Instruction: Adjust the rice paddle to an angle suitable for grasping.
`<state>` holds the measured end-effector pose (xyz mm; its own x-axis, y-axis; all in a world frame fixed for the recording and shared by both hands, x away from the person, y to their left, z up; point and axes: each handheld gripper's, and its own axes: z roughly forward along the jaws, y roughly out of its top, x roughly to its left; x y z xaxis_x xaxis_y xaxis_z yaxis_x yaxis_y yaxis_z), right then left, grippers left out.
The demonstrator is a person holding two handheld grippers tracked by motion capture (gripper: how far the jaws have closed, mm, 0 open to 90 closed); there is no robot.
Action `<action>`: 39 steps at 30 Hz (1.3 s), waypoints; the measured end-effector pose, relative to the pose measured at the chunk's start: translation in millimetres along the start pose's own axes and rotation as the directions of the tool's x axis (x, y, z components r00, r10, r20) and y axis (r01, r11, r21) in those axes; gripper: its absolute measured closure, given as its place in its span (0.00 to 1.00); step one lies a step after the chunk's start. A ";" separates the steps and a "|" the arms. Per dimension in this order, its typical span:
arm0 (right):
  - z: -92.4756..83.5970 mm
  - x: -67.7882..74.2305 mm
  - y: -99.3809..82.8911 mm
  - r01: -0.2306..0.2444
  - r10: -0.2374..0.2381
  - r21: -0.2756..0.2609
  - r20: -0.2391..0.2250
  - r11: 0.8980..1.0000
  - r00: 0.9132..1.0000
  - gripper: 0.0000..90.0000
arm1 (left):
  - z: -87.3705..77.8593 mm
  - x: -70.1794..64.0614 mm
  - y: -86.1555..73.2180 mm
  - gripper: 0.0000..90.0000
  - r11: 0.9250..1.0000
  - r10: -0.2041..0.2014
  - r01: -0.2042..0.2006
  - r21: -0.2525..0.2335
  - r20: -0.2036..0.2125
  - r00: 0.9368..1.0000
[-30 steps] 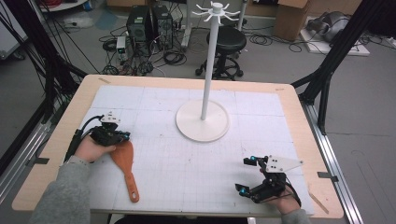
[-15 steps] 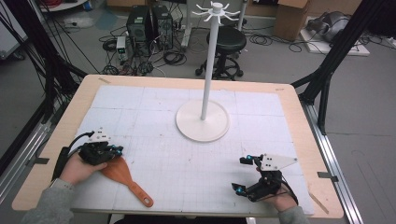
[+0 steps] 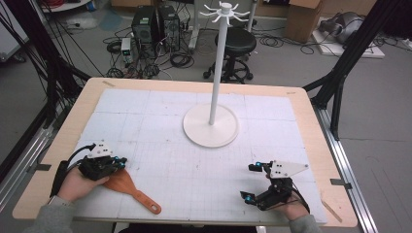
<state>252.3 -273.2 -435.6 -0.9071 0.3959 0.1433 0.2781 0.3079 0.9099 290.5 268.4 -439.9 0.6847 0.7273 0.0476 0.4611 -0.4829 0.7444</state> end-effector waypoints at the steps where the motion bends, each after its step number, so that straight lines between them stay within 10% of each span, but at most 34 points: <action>1: 0.3 1.0 0.8 0.003 -0.003 0.000 -0.006 1.000 1.000 0.01 | -5.2 -0.9 0.5 1.00 0.999 0.004 -0.004 -0.043 -0.003 1.000; 10: 0.0 2.2 2.7 0.008 -0.008 -0.009 -0.010 1.000 1.000 0.01 | -36.9 -28.4 -0.5 1.00 0.976 0.049 -0.021 -0.215 0.127 0.991; 14: 0.4 2.5 3.7 0.011 -0.012 -0.009 -0.013 1.000 1.000 0.01 | -39.6 -46.7 -7.5 1.00 0.981 0.084 -0.050 -0.187 0.175 0.981; 20: 1.6 1.7 4.2 0.013 -0.013 -0.006 -0.019 1.000 1.000 0.01 | -44.1 -73.6 -15.4 1.00 0.979 0.163 -0.120 -0.165 0.280 0.946; 28: 2.0 1.7 4.3 0.016 -0.016 -0.002 -0.020 1.000 1.000 0.01 | -38.5 -86.2 -19.3 1.00 0.978 0.200 -0.171 -0.120 0.315 0.928; 39: 3.2 2.4 3.8 0.012 -0.012 0.012 -0.024 1.000 1.000 0.01 | -25.3 -88.7 -17.5 1.00 0.978 0.210 -0.202 -0.058 0.283 0.936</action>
<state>252.1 -268.3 -433.1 -0.9176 0.3715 0.1418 0.2709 0.3228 0.9069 207.4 224.6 -440.3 0.8975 0.4408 0.0126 0.2797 -0.5912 0.7565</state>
